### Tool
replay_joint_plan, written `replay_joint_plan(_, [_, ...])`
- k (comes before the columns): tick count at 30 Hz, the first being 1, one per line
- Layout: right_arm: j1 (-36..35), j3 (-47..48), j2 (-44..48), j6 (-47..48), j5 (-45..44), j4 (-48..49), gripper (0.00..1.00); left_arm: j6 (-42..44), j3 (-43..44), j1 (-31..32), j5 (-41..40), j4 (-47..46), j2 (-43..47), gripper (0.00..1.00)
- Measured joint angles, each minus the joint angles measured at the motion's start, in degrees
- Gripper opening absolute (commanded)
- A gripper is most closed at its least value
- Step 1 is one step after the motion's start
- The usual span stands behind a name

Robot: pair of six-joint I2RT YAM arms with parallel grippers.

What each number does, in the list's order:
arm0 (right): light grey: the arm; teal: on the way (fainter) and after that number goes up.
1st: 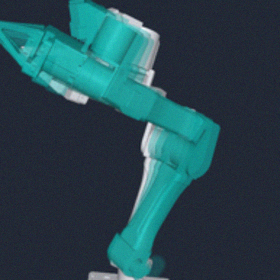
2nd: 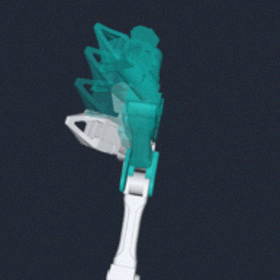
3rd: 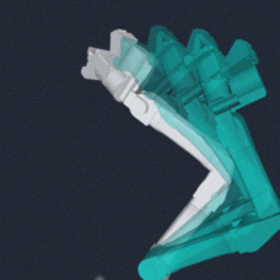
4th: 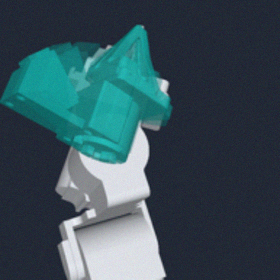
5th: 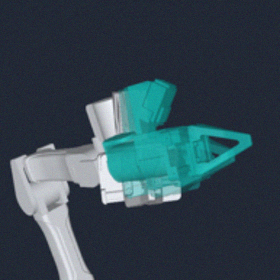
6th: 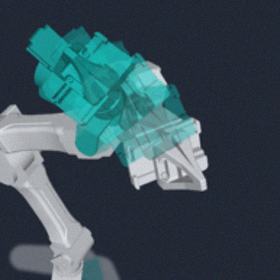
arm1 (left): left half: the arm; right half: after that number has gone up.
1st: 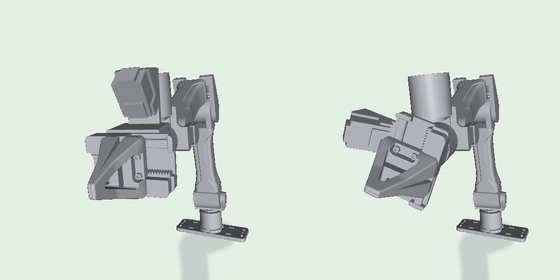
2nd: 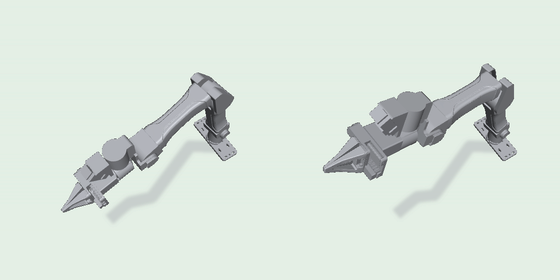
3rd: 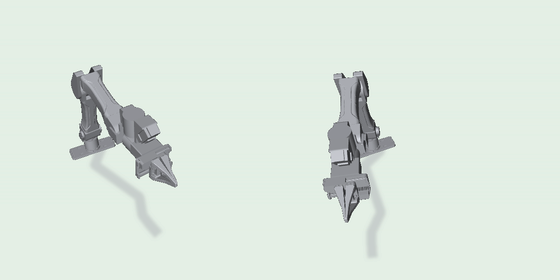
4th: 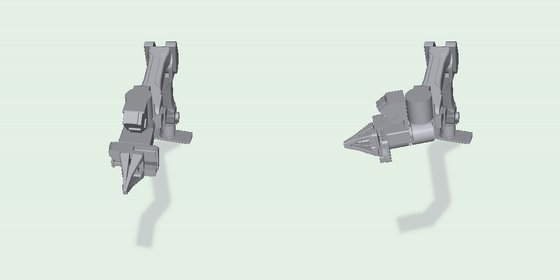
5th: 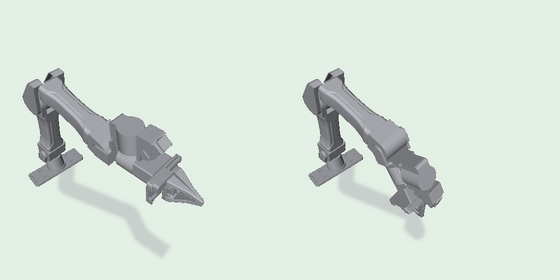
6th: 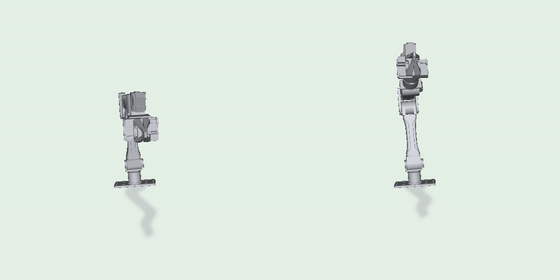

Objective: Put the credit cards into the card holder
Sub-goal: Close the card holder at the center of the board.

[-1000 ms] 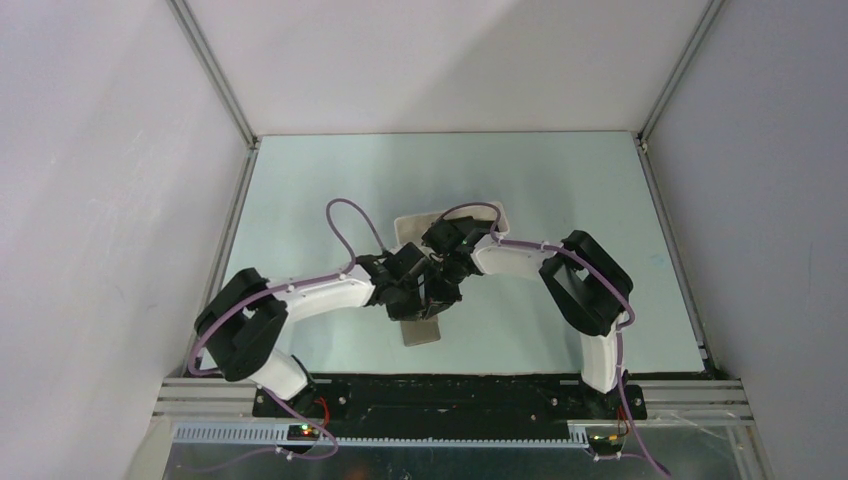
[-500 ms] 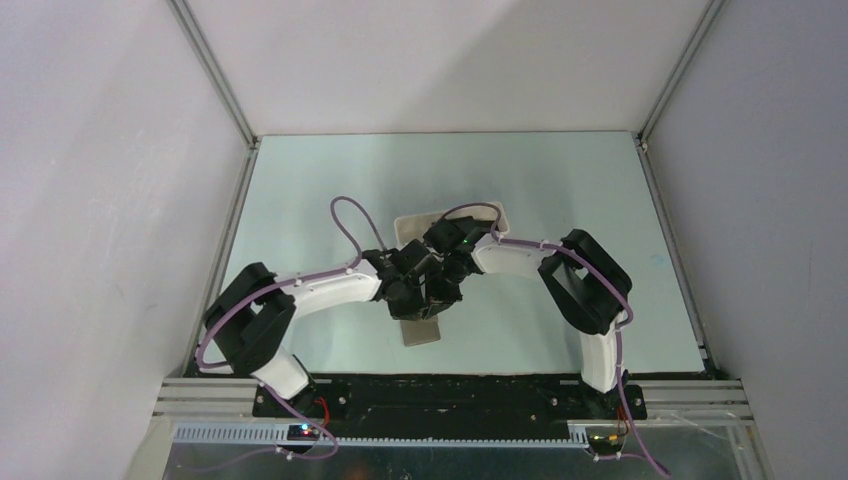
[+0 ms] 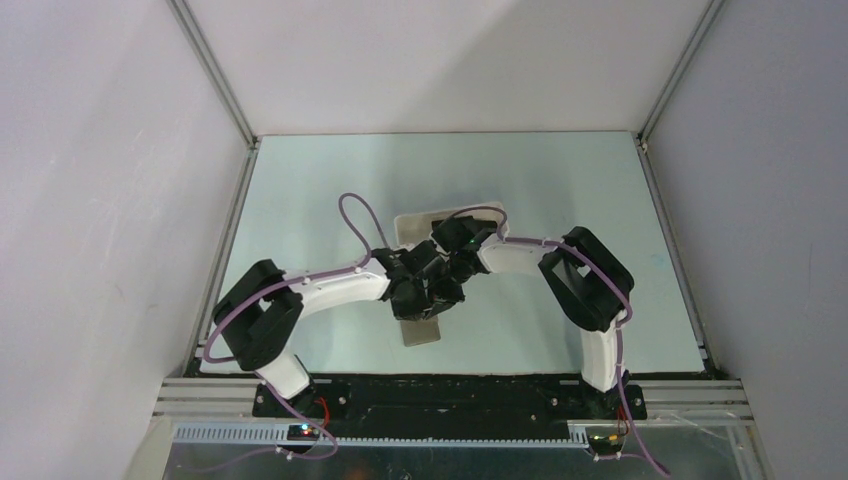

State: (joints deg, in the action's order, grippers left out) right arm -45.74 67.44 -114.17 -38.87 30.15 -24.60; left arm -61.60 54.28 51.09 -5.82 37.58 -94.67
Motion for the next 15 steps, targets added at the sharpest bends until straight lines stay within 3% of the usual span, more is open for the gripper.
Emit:
replay_joint_plan(6, [0.31,-0.92,0.55,0.35,0.72,1.16,0.01,-1.01,-0.57,1.09,-1.79,-0.31,0.59,0.00])
replay_joint_plan(12, [-0.57,-5.64,7.23,1.25,-2.84,4.79,0.27,-2.69,-4.96,1.73,-1.33,-6.69,4.39,0.00])
replay_joint_plan(15, [-0.76,-7.91,10.99,1.77,-5.84,4.11,0.31,-4.74,-7.74,2.56,0.52,-12.26,5.86,0.00])
